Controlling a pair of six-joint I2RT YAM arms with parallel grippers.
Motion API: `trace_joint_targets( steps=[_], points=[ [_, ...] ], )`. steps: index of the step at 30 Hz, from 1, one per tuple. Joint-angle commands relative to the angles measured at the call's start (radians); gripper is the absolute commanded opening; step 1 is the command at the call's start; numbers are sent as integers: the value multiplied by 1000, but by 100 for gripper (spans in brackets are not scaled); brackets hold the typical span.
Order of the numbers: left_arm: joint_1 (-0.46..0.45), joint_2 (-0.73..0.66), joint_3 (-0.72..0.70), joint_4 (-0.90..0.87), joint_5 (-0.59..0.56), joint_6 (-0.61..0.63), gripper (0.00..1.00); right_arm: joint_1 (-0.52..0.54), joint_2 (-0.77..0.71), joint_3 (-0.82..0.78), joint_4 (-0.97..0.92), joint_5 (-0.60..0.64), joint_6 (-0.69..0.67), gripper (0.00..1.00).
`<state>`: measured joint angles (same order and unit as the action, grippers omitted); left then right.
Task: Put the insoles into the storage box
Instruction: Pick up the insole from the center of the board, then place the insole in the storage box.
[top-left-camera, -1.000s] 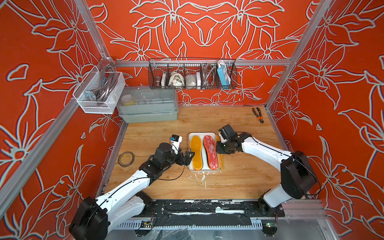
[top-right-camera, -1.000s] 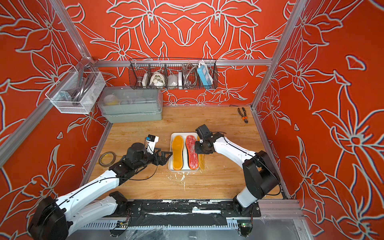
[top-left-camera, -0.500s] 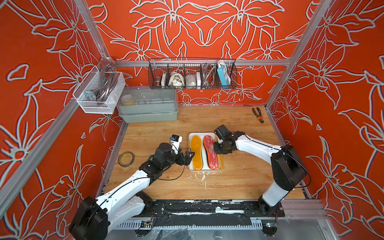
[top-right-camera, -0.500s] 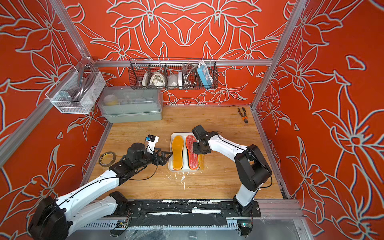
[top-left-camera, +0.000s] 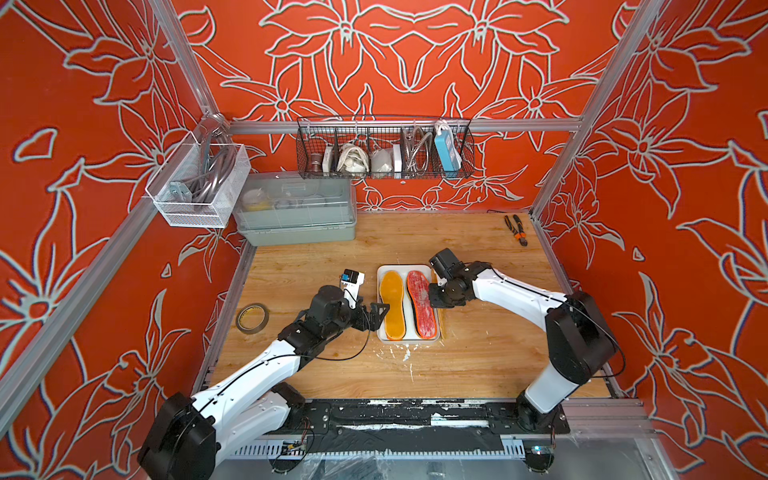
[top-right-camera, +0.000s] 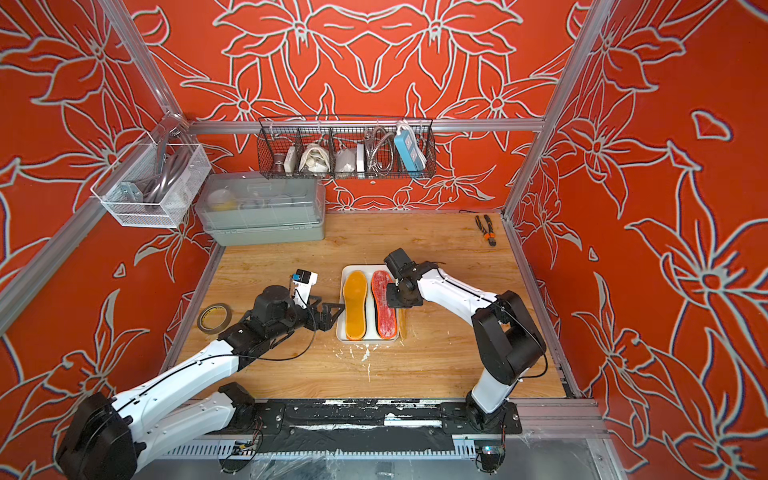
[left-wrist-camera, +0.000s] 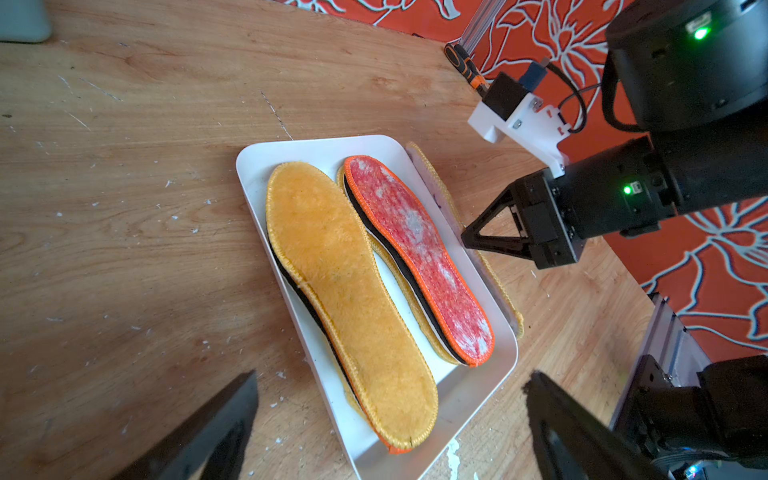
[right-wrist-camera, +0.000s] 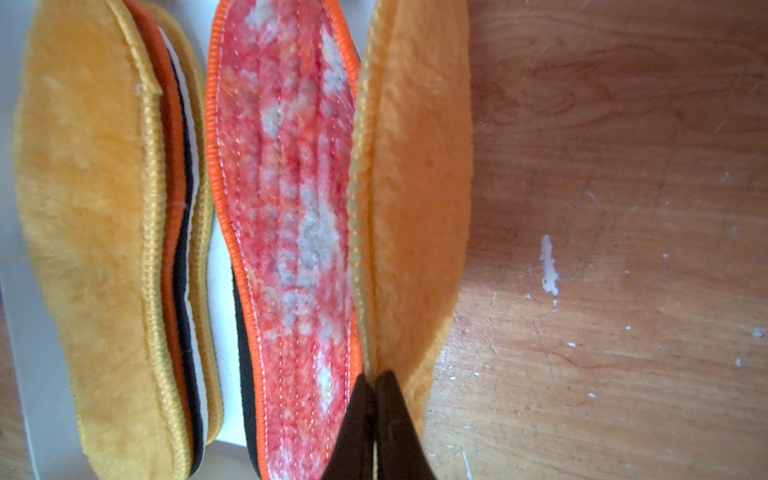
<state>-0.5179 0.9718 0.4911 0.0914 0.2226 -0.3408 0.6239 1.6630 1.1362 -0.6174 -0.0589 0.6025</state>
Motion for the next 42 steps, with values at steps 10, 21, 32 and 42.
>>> trace_joint_targets(
  steps=[10, 21, 32, 42],
  points=[
    [1, -53, 10, -43, -26, 12, 99, 76, -60, 116, -199, 180, 48, 0],
    [2, -107, -1, -93, -60, 18, 99, 201, 77, 297, -300, 340, 126, 0],
    [1, -133, -16, -109, -68, 24, 99, 241, 240, 413, -341, 457, 141, 0],
    [2, -120, -17, -96, -62, 22, 99, 251, 295, 431, -346, 493, 145, 7]
  ],
)
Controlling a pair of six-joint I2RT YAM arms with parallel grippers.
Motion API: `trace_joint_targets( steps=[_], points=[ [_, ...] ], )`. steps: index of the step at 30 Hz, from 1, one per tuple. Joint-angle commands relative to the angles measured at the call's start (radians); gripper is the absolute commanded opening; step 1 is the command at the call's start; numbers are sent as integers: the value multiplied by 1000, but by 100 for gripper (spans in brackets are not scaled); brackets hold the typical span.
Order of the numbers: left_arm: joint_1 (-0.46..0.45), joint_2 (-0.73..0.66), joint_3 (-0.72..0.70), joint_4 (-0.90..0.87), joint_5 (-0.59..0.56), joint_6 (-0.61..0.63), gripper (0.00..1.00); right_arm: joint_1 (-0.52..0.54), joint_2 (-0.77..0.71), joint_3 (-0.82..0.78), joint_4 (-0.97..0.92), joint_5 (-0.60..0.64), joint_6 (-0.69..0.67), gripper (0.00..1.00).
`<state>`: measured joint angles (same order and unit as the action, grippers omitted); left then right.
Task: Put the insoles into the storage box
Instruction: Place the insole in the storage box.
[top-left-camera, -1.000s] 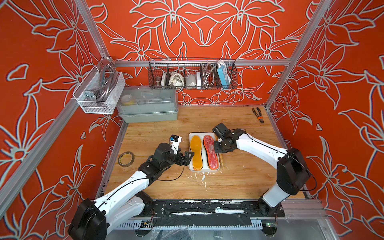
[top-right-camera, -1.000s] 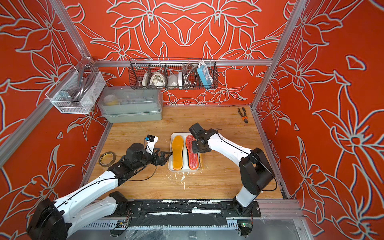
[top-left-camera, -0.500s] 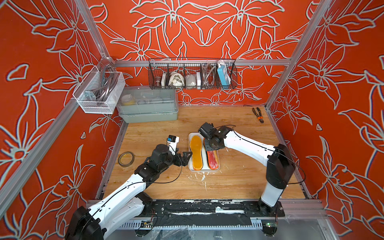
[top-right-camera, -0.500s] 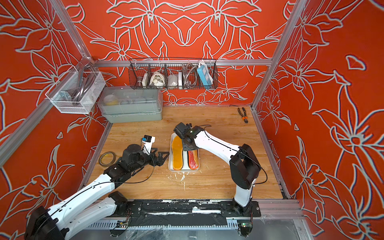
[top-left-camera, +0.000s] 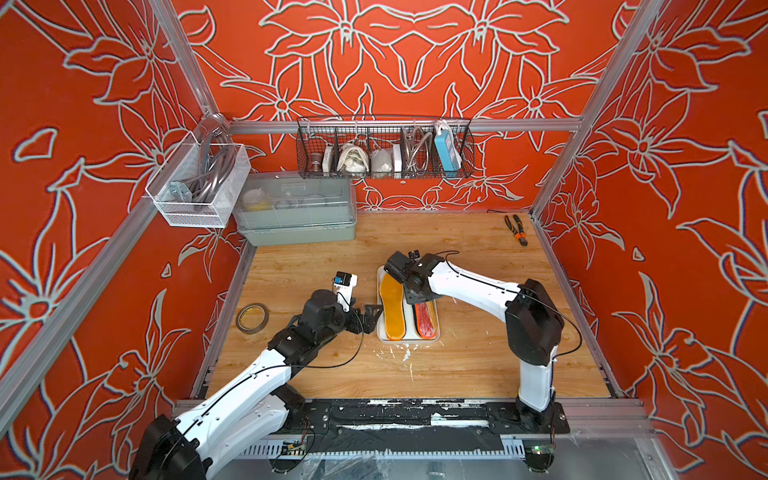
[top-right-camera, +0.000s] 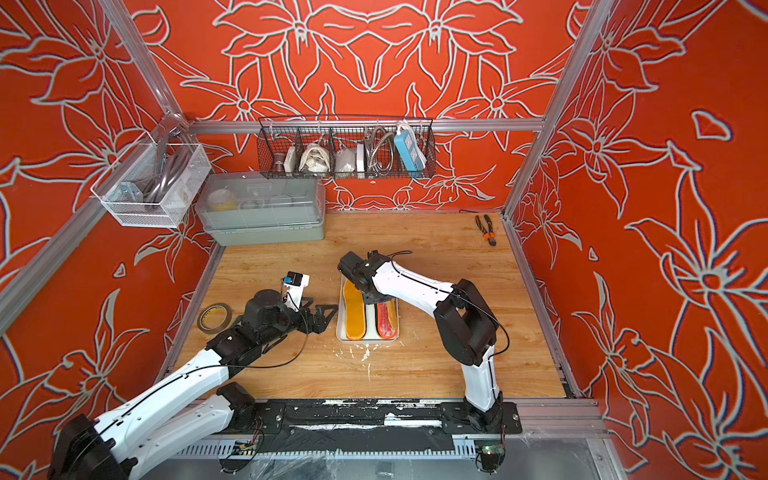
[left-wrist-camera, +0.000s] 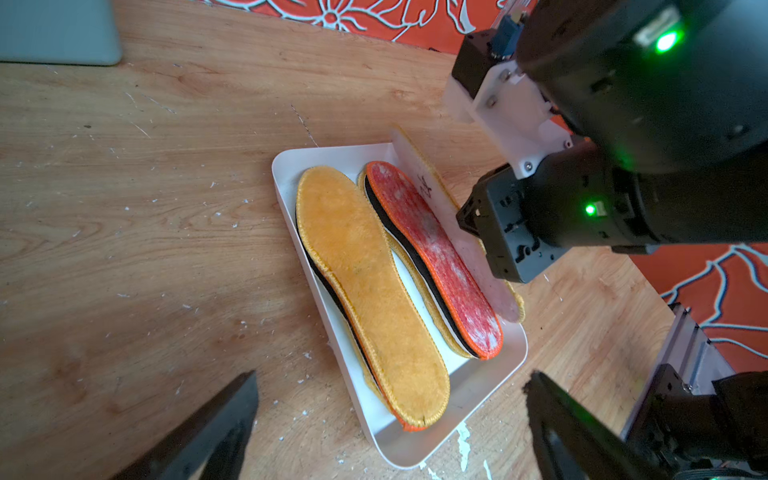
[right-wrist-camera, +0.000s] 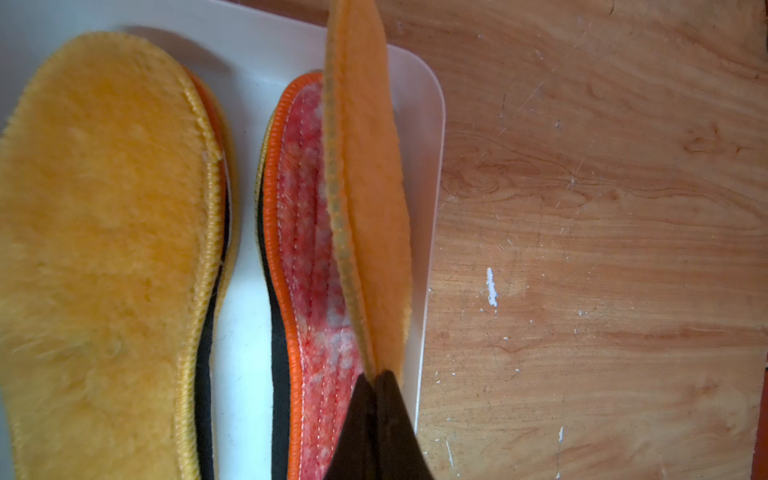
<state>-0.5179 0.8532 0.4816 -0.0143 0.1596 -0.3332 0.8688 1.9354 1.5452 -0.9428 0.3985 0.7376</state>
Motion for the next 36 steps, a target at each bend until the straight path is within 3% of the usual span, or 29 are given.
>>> trace_joint_targets(
  steps=[1, 7, 15, 21, 24, 28, 31, 34, 36],
  points=[
    [2, -2, -6, 9, 1, 15, 99, 6, 25, 23, -12, 22, 4, 12],
    [2, 0, -5, 6, -2, 20, 99, 11, 23, 49, 1, -26, -21, 29],
    [2, 10, 3, 8, -15, 19, 99, 15, -61, 57, 25, -144, -51, 37],
    [10, 12, 34, 4, -44, 28, 99, -14, -242, -26, 125, -285, -95, 41],
    [39, 10, 54, 12, -54, 31, 99, -76, -378, -141, 215, -267, -135, 44],
    [113, 3, 71, 30, -82, 33, 99, -241, -586, -358, 394, -263, -242, 63],
    [181, -9, 62, 45, -141, 27, 99, -338, -741, -538, 516, -180, -346, 83],
    [229, -34, 25, 72, -229, 68, 99, -378, -892, -714, 642, -42, -448, 97],
    [252, -60, -18, 104, -306, 117, 99, -389, -988, -833, 746, 37, -523, 100]
  ],
)
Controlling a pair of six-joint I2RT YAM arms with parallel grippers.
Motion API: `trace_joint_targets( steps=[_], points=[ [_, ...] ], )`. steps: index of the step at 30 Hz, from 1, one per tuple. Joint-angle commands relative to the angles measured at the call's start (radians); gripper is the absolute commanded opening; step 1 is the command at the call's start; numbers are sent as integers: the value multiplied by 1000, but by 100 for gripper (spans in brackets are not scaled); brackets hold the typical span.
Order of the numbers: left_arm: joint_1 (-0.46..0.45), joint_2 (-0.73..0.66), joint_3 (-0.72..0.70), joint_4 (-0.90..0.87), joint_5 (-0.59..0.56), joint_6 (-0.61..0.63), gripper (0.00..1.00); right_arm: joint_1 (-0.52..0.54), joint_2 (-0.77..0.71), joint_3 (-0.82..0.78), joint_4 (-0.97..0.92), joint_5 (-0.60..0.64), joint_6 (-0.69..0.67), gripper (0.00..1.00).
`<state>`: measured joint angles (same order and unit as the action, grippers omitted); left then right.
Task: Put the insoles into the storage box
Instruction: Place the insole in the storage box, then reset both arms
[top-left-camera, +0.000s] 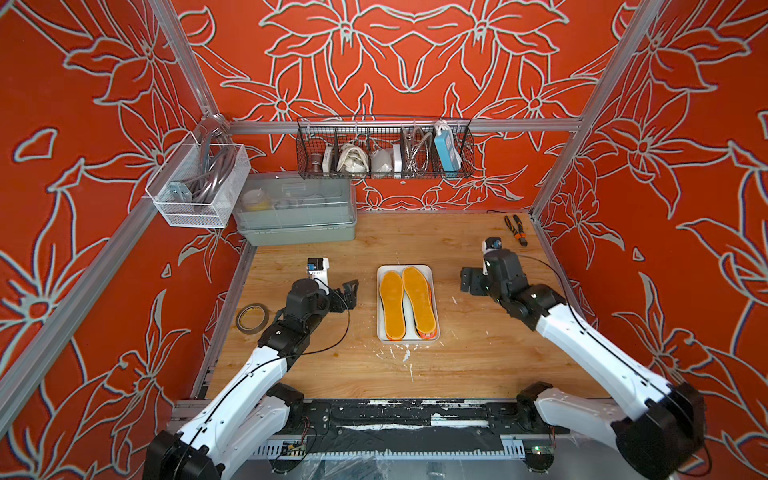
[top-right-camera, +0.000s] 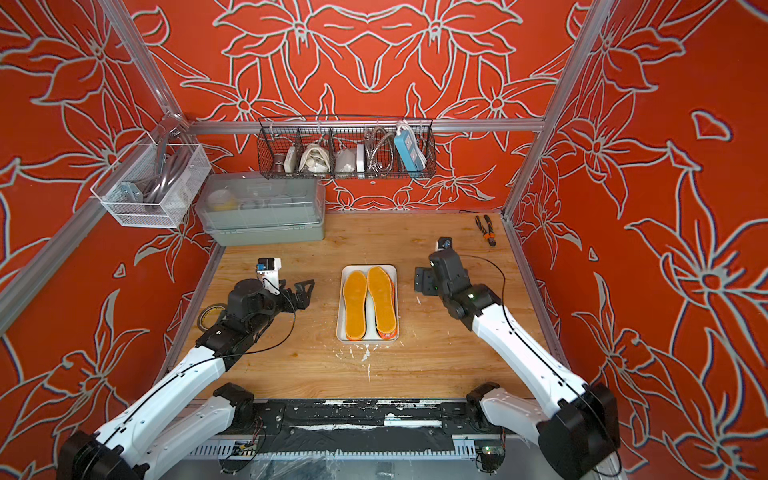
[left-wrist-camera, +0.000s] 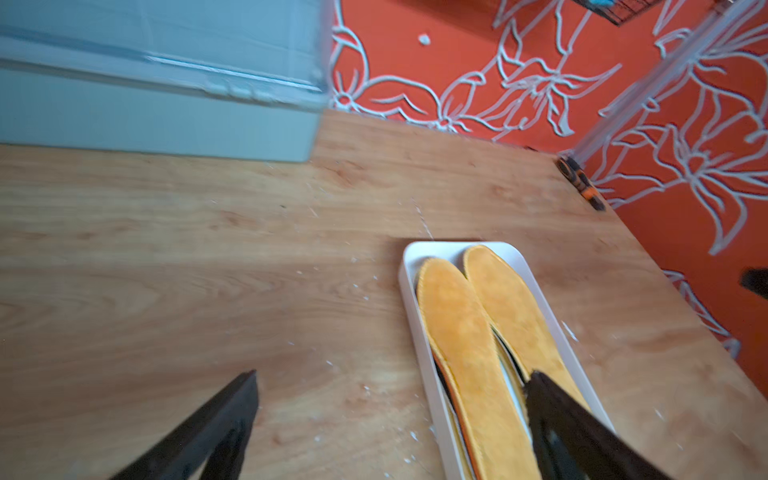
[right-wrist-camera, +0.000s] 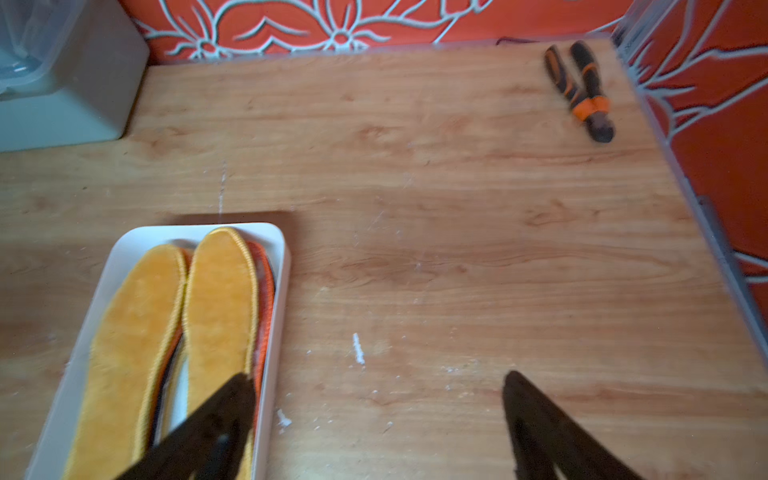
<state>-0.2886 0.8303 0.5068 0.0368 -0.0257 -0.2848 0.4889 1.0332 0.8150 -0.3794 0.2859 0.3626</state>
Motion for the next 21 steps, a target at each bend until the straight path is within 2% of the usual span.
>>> trace_joint_targets(
  steps=[1, 3, 5, 8, 11, 17, 19, 20, 21],
  points=[
    [38, -53, -70, 73, -161, 92, 99, -14, -131, -171, 242, 198, -179, 100],
    [55, -87, -137, 143, -260, 130, 99, -26, -203, -278, 346, 309, -208, 100],
    [80, -120, -211, 232, -325, 167, 99, -54, -246, -370, 454, 358, -239, 100],
    [126, -133, -322, 403, -323, 248, 99, -112, -233, -459, 593, 386, -272, 100],
    [178, -86, -333, 414, -320, 264, 99, -183, -141, -459, 632, 343, -275, 100],
    [272, 99, -385, 620, -212, 268, 99, -269, 67, -497, 884, 228, -312, 100],
    [296, 148, -374, 658, -131, 281, 99, -292, 139, -515, 983, 187, -319, 100],
    [298, 193, -367, 687, -110, 291, 99, -299, 166, -511, 1009, 166, -328, 100],
    [299, 227, -347, 684, -116, 280, 99, -300, 171, -485, 947, 141, -331, 100]
  ],
)
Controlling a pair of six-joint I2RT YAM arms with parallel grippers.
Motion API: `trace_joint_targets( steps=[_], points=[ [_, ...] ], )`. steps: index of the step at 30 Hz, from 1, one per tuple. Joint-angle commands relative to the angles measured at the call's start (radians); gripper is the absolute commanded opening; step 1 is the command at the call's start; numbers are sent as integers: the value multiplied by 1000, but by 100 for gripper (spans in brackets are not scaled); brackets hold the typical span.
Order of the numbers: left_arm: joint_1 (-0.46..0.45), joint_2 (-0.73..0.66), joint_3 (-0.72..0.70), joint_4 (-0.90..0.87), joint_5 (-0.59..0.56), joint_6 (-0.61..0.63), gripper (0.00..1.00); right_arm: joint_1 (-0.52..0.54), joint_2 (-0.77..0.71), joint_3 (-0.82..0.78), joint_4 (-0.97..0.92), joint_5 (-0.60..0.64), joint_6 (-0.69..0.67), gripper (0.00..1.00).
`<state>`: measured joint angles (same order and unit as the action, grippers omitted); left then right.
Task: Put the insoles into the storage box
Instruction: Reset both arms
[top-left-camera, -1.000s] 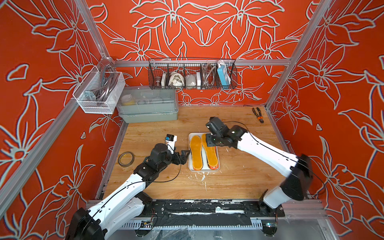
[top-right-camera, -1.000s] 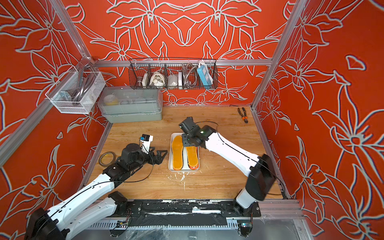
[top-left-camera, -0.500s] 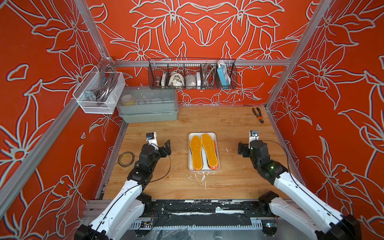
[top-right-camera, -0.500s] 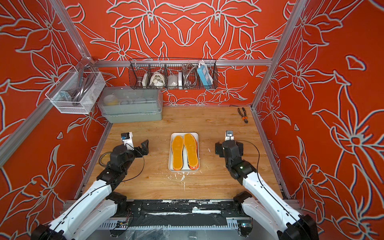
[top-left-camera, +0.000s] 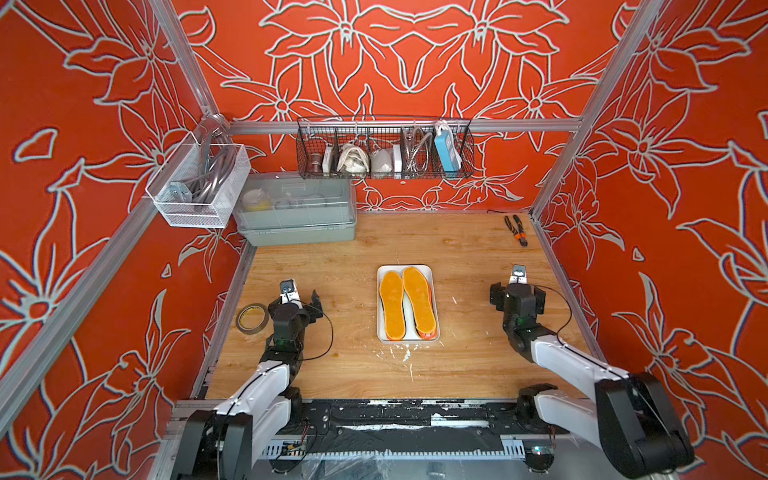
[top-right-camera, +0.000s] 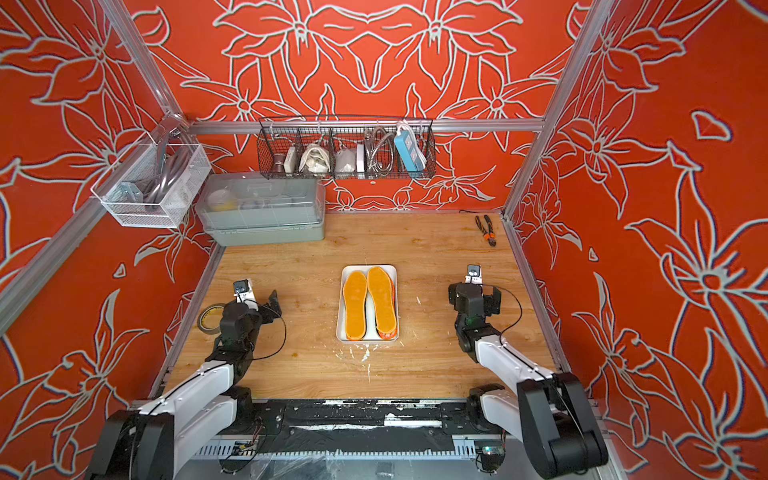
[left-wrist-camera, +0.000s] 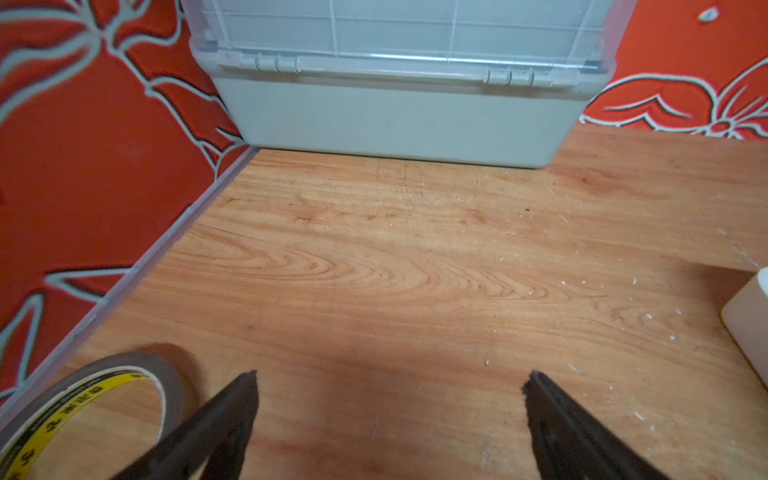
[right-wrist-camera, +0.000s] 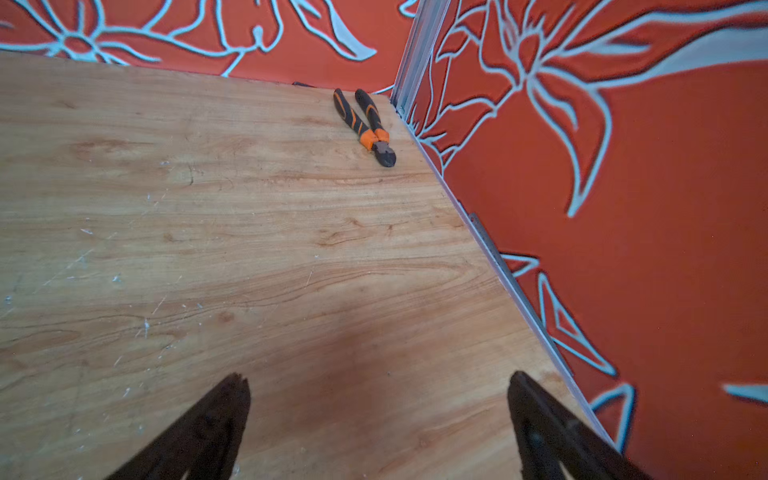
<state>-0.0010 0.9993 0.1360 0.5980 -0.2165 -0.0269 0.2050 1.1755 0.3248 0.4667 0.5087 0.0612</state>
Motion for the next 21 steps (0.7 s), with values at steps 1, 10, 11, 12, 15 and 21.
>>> trace_joint_targets(
  steps=[1, 10, 11, 12, 15, 21],
  points=[
    [16, 78, 40, 114, 84, 13, 99, -18, 31, 13, 98, -108, -38, 100],
    [32, 372, 24, 417, 195, 8, 99, -25, 59, -71, 308, -140, -109, 100],
    [30, 368, 41, 376, 232, 24, 98, -30, 99, -89, 387, -158, -119, 100],
    [29, 372, 45, 373, 269, 43, 98, -36, 143, -87, 433, -172, -125, 100],
    [22, 374, 58, 347, 267, 50, 98, -58, 183, -47, 385, -228, -121, 100],
    [28, 406, 173, 173, 236, 34, 98, -151, 230, 10, 292, -429, -91, 100]
  ],
)
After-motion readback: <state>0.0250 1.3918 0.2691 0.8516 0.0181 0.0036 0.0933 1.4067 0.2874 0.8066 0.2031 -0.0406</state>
